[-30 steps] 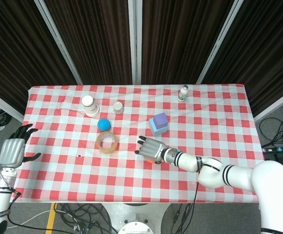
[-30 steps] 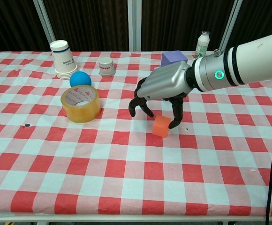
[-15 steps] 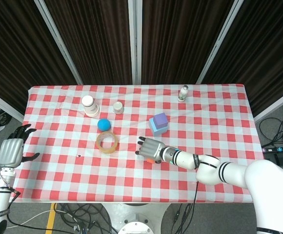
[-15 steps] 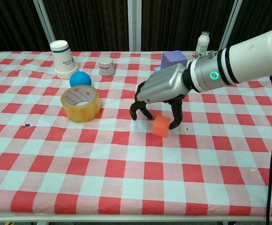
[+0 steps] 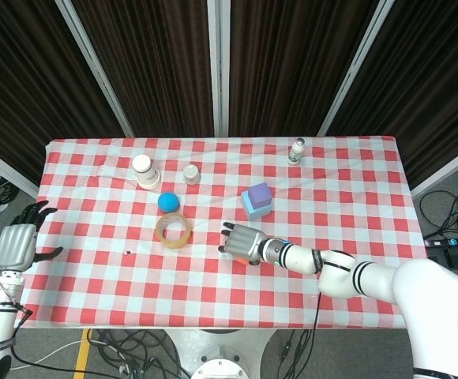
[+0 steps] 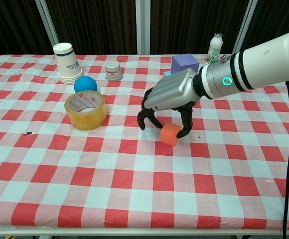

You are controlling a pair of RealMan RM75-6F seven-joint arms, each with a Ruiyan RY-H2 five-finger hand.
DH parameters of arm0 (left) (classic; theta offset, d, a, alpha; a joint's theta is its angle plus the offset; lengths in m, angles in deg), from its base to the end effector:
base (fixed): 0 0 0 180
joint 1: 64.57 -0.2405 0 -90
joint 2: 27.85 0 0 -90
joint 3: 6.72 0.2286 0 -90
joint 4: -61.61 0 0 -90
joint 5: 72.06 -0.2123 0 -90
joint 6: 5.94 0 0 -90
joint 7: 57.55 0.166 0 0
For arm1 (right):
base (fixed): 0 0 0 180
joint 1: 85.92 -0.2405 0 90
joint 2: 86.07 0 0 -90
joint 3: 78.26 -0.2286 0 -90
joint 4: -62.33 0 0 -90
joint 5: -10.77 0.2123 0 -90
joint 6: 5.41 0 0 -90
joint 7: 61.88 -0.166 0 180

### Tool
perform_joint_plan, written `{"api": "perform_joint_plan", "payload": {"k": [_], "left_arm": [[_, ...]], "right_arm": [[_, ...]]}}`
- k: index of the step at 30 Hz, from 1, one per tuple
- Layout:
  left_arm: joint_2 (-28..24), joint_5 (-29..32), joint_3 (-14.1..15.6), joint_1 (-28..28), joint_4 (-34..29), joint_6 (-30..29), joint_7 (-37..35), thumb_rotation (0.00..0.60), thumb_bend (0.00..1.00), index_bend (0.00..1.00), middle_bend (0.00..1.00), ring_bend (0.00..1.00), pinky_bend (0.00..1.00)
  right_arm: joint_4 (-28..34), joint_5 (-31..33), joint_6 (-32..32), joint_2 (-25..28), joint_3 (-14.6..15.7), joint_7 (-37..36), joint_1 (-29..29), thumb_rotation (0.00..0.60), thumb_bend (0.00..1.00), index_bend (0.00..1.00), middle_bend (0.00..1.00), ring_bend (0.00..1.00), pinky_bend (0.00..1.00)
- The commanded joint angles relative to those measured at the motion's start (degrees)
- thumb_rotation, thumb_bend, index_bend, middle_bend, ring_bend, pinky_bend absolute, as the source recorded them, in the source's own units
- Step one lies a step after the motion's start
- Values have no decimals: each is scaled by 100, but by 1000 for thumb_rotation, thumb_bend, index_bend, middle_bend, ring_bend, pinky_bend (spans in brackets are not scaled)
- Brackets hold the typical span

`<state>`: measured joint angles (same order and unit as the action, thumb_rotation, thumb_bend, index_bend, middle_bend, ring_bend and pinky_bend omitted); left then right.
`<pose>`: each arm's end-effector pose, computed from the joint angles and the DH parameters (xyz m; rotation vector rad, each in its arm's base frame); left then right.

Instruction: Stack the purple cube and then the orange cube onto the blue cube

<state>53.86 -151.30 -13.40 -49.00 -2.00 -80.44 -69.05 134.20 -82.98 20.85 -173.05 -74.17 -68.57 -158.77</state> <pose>-0.3308 0.2804 0.0989 -1.3562 -0.9516 -0.9227 -0.0581 -0.3529 -0.0904 2.7070 -0.3490 0.4694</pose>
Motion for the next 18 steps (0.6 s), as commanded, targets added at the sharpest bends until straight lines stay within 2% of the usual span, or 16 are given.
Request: {"api": "perform_joint_plan", "payload": {"k": [1, 5, 11, 18], "left_arm": [[3, 1, -3, -2, 11, -4, -2, 600, 112, 289, 245, 163, 290], [6, 7, -4, -5, 18, 4, -1, 600, 111, 289, 245, 162, 290], [11, 3, -2, -3, 15, 14, -6, 600, 112, 289, 245, 162, 290], [3, -11, 6, -6, 0, 17, -27, 600, 112, 289, 245, 162, 290]], "right_arm": [[-45, 15, 16, -30, -2, -11, 9, 600, 174, 249, 424, 104, 0], [-82, 23, 36, -64, 10, -7, 22, 600, 177, 262, 473, 136, 0], [-68, 57, 151, -32, -31, -5, 61, 600, 183, 274, 492, 148, 0], [239, 312, 302, 311, -315, -14, 80, 600, 182, 277, 497, 149, 0]]}}
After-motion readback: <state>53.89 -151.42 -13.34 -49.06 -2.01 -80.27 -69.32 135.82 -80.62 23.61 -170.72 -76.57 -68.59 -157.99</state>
